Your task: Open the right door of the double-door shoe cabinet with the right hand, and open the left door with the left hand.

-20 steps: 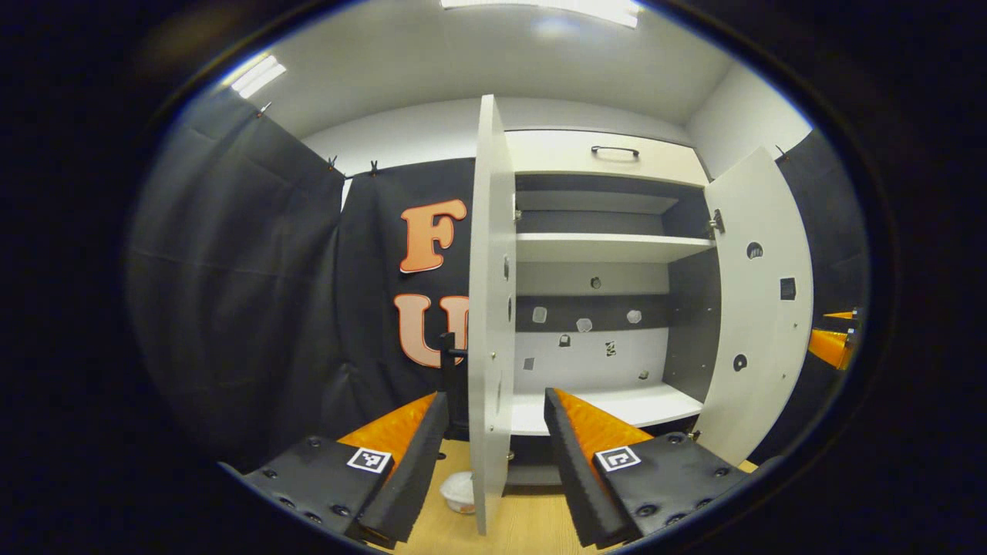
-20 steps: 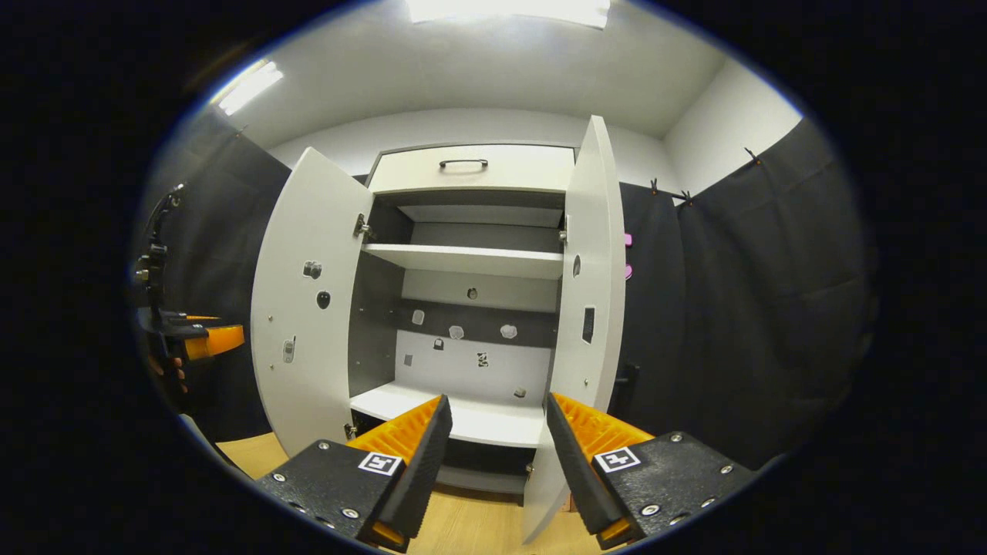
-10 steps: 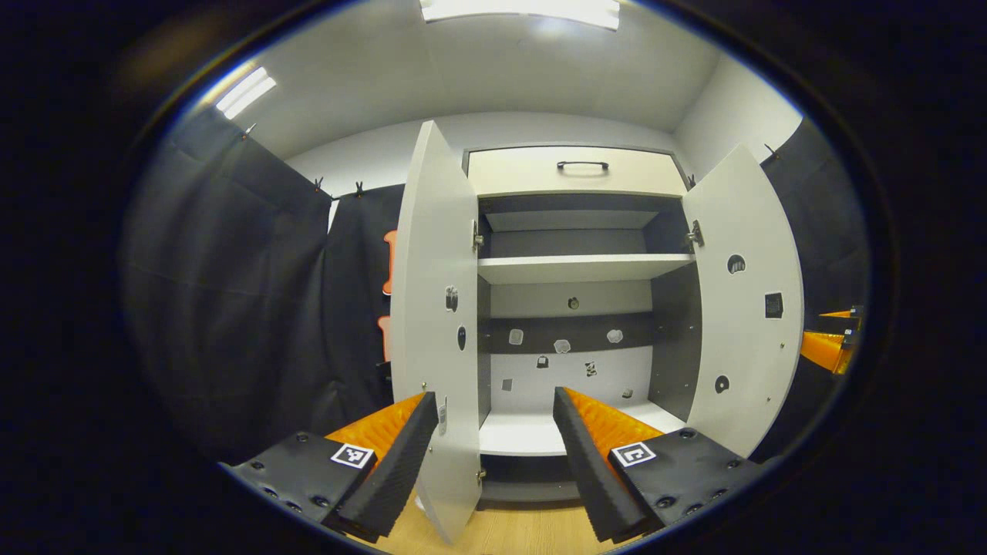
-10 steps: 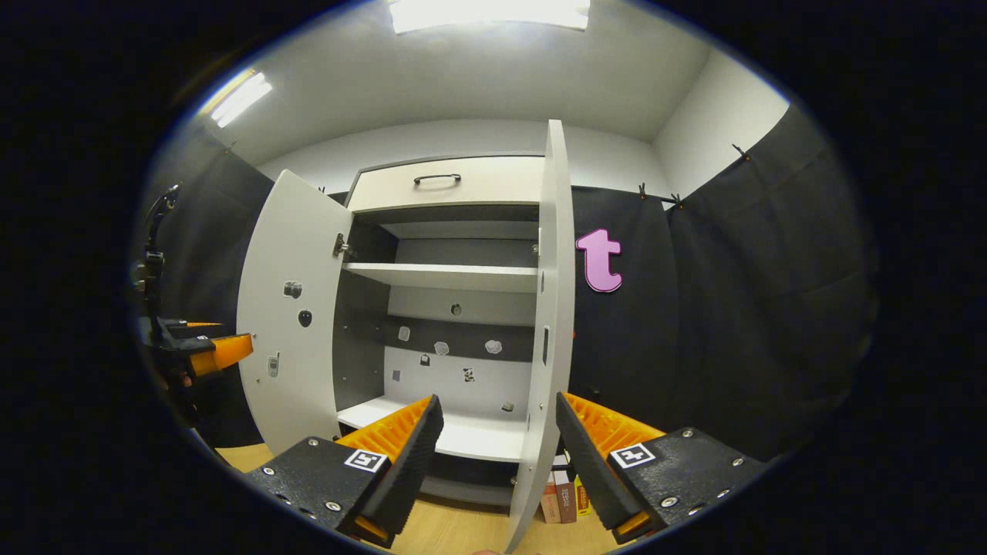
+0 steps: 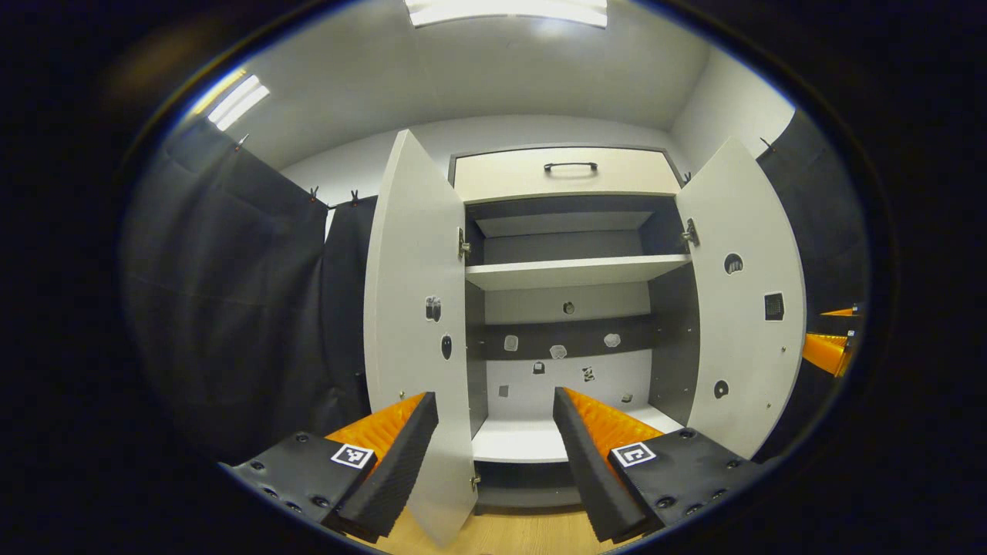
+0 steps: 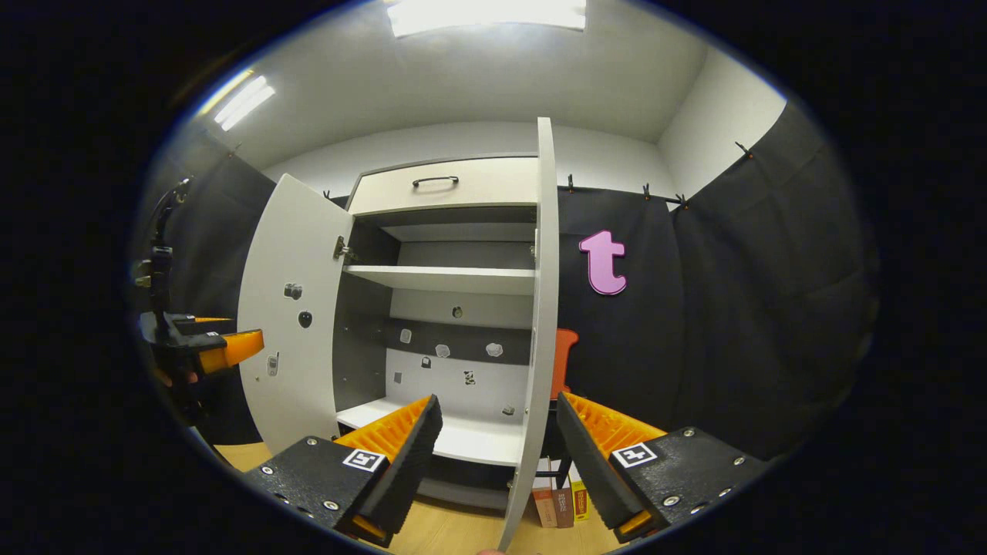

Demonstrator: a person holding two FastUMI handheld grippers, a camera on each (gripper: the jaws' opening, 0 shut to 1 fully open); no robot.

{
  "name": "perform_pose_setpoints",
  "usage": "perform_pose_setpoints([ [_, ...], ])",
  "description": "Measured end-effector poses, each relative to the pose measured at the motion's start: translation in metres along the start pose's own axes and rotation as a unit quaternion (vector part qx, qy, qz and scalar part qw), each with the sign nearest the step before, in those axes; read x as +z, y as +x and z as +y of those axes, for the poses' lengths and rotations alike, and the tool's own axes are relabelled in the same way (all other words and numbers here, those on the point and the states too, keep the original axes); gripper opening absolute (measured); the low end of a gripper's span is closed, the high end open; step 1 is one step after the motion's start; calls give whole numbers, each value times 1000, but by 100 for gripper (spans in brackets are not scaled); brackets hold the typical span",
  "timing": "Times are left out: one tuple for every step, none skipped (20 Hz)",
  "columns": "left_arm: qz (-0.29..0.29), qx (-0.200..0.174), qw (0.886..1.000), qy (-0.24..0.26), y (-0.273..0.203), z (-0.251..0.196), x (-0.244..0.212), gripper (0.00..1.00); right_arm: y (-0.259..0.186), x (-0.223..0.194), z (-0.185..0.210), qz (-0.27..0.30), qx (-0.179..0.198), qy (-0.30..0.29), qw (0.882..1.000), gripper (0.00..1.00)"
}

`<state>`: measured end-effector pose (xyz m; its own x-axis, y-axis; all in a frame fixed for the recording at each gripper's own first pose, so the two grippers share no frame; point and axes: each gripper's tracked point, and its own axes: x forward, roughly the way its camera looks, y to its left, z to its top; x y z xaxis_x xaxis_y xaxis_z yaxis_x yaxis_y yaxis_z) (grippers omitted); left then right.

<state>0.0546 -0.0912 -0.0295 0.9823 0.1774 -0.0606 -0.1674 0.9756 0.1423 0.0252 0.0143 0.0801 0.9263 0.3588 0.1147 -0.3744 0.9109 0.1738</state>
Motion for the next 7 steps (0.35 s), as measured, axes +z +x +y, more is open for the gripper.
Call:
perform_pose_setpoints([
  [0, 2, 1000, 0, 0, 1, 0, 97, 2, 0, -1, 0, 1, 1, 1000, 91],
  [0, 5, 1000, 0, 1, 1, 0, 96, 3, -1, -1, 1, 3, 1, 1000, 91],
  [-1, 7, 1000, 0, 0, 2, 0, 97, 4, -2, -1, 2, 3, 1, 1000, 91],
  [-1, 9, 1000, 1, 0, 2, 1, 97, 3, -3, -1, 2, 4, 2, 1000, 91],
  [-2, 10, 1000, 2, 0, 3, 2, 96, 4, -1, -2, 1, 3, 3, 1000, 91],
  [-3, 12, 1000, 3, -1, 4, 2, 95, 4, 0, -2, -1, 4, 4, 1000, 91],
  [-5, 13, 1000, 3, -1, 4, 4, 95, 3, 2, -2, -4, 5, 4, 1000, 91],
])
